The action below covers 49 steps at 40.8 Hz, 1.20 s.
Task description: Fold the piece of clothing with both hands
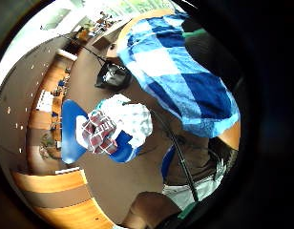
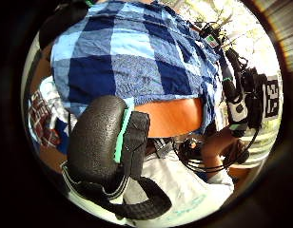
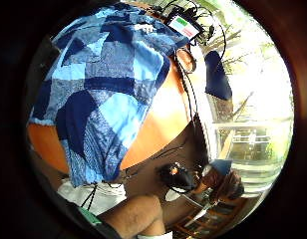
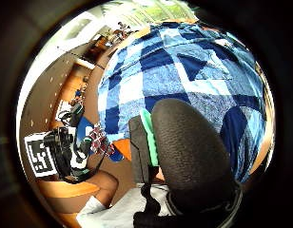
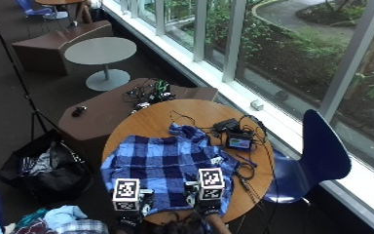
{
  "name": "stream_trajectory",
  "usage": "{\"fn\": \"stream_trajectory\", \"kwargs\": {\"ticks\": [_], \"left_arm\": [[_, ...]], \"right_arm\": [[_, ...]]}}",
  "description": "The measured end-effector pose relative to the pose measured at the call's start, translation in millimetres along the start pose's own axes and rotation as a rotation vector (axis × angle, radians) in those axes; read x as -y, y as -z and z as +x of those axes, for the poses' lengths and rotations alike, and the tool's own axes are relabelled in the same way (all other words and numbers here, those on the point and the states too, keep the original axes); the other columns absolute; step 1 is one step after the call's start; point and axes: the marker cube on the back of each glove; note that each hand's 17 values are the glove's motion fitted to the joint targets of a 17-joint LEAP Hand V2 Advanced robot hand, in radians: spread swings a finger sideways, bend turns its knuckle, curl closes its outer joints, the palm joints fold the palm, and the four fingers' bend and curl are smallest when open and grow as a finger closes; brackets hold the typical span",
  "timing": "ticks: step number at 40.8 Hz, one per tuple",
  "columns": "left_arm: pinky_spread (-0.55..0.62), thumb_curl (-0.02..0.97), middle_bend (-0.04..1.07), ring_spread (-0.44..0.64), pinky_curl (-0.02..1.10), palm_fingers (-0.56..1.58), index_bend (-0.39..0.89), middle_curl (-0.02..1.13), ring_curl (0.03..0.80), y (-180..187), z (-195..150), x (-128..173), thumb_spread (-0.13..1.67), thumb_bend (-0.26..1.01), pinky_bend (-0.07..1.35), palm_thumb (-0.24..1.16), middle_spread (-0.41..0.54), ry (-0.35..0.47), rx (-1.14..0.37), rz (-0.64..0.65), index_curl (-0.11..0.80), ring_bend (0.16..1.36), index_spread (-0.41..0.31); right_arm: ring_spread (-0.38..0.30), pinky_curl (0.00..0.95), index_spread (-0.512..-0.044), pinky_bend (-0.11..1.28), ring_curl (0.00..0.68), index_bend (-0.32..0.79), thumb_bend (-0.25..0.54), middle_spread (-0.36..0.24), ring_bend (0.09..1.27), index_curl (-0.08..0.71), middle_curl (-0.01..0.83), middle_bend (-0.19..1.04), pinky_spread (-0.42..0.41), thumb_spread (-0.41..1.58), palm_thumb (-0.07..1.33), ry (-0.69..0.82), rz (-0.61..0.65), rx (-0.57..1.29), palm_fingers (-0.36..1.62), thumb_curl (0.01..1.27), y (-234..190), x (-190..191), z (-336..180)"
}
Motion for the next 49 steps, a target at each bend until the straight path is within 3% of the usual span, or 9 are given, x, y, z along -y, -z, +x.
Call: {"fn": "stream_trajectory", "kwargs": {"ticks": [5,9,15,25,39,43,47,49], "left_arm": [[0.13,0.058,0.22,0.06,0.14,0.60,0.17,0.15,0.169,12,-6,19,0.70,0.05,0.41,0.11,-0.044,-0.011,0.032,0.155,0.109,0.45,-0.109],[0.15,0.086,0.21,0.07,0.18,0.58,0.17,0.19,0.206,3,1,3,0.87,0.04,0.42,0.11,-0.051,-0.019,-0.033,0.015,0.149,0.46,-0.128],[0.18,0.123,0.19,0.08,0.20,0.56,0.16,0.24,0.232,2,3,3,1.01,0.02,0.42,0.11,-0.057,-0.044,-0.044,-0.008,0.192,0.46,-0.142],[0.21,0.171,0.19,0.08,0.23,0.54,0.15,0.29,0.260,2,5,-3,1.12,-0.01,0.41,0.11,-0.061,-0.081,-0.063,-0.025,0.241,0.47,-0.151],[0.22,0.234,0.18,0.09,0.28,0.46,0.11,0.33,0.294,-67,-10,-17,1.12,-0.01,0.45,0.15,-0.037,-0.061,-0.104,-0.177,0.259,0.51,-0.122],[0.21,0.248,0.17,0.10,0.29,0.45,0.14,0.33,0.300,-87,-15,-15,1.12,-0.01,0.46,0.18,-0.028,-0.096,-0.140,-0.131,0.267,0.52,-0.118],[0.21,0.256,0.18,0.10,0.28,0.50,0.22,0.34,0.289,-82,-17,-16,1.16,0.00,0.42,0.20,-0.038,-0.106,-0.187,-0.003,0.309,0.48,-0.129],[0.19,0.262,0.19,0.08,0.29,0.57,0.24,0.34,0.286,-78,-21,-17,1.18,0.01,0.42,0.23,-0.061,-0.090,-0.170,0.081,0.324,0.46,-0.140]], "right_arm": [[0.081,0.125,-0.278,0.33,0.075,0.19,0.139,-0.016,0.23,0.119,0.101,0.23,0.186,0.74,0.22,0.007,0.013,0.005,0.27,0.07,-1,4,-1],[0.102,0.158,-0.325,0.33,0.098,0.18,0.140,-0.019,0.23,0.159,0.135,0.22,0.222,0.94,0.24,0.021,0.004,0.005,0.25,0.10,7,-3,-3],[0.117,0.190,-0.362,0.33,0.122,0.17,0.125,-0.021,0.23,0.196,0.176,0.21,0.251,1.11,0.24,0.038,0.008,0.018,0.24,0.14,15,-7,-5],[0.128,0.233,-0.384,0.33,0.154,0.16,0.083,-0.018,0.23,0.236,0.226,0.19,0.270,1.23,0.24,0.074,-0.047,0.052,0.22,0.18,9,-22,8],[0.139,0.312,-0.362,0.48,0.211,0.09,0.030,-0.013,0.31,0.217,0.259,0.18,0.252,1.16,0.32,-0.011,-0.262,0.047,0.18,0.25,-56,-44,60],[0.106,0.318,-0.350,0.48,0.233,0.11,0.026,-0.018,0.38,0.213,0.264,0.18,0.247,1.14,0.37,-0.019,-0.261,0.076,0.19,0.27,-64,-43,67],[0.042,0.298,-0.350,0.40,0.235,0.22,0.029,-0.038,0.36,0.260,0.279,0.20,0.235,1.14,0.42,-0.022,-0.160,0.094,0.29,0.29,-59,-40,71],[-0.006,0.284,-0.354,0.34,0.238,0.31,0.069,-0.069,0.36,0.293,0.289,0.21,0.209,1.17,0.51,-0.017,-0.090,0.092,0.43,0.31,-55,-39,73]]}}
